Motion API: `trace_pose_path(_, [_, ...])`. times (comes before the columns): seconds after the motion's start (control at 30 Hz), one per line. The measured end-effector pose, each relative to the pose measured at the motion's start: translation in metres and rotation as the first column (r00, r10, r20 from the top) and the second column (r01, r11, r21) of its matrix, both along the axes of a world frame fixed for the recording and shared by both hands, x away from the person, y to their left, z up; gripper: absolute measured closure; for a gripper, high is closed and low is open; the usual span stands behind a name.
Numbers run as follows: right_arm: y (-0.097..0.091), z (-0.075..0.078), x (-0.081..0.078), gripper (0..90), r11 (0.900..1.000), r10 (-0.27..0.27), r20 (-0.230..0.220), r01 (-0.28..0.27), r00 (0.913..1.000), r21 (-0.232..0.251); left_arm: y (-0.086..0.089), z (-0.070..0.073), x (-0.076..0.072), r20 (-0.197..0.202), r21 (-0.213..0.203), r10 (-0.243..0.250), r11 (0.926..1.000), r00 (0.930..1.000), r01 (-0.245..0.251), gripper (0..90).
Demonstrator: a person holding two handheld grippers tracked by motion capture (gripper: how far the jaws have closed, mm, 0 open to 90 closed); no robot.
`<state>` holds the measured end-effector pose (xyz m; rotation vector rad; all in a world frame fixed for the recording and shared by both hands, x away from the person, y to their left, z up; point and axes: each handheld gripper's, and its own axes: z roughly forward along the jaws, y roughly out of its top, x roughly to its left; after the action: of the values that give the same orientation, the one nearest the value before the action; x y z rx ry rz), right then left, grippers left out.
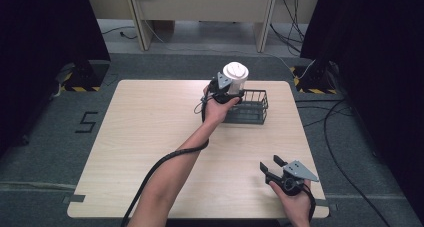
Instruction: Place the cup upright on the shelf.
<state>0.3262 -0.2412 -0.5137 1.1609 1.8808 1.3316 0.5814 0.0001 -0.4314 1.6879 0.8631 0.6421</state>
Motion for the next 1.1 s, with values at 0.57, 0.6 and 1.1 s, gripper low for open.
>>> trace_pose_path(0.57, [0.002, 0.000, 0.002, 38.3, 0.9999, 0.013, 0.001, -0.013, 0.9999, 0.002, -0.003, -0.010, 0.001, -0.023, 0.012, 0.004, 0.9999, 0.9997, -0.004, 16.8])
trace_pose_path(0.6, [0.002, 0.000, 0.002, 38.4, 0.9999, 0.014, 0.001, -0.014, 0.9999, 0.002, -0.003, -0.011, 0.001, -0.023, 0.010, 0.003, 0.9999, 0.9997, -0.003, 16.8])
trace_pose_path(1.1, [0.003, 0.000, 0.003, 37.6, 0.9999, 0.017, -0.012, -0.017, 0.9998, 0.004, 0.004, -0.012, -0.001, -0.009, 0.029, -0.018, 0.9994, 0.9998, 0.018, 14.6])
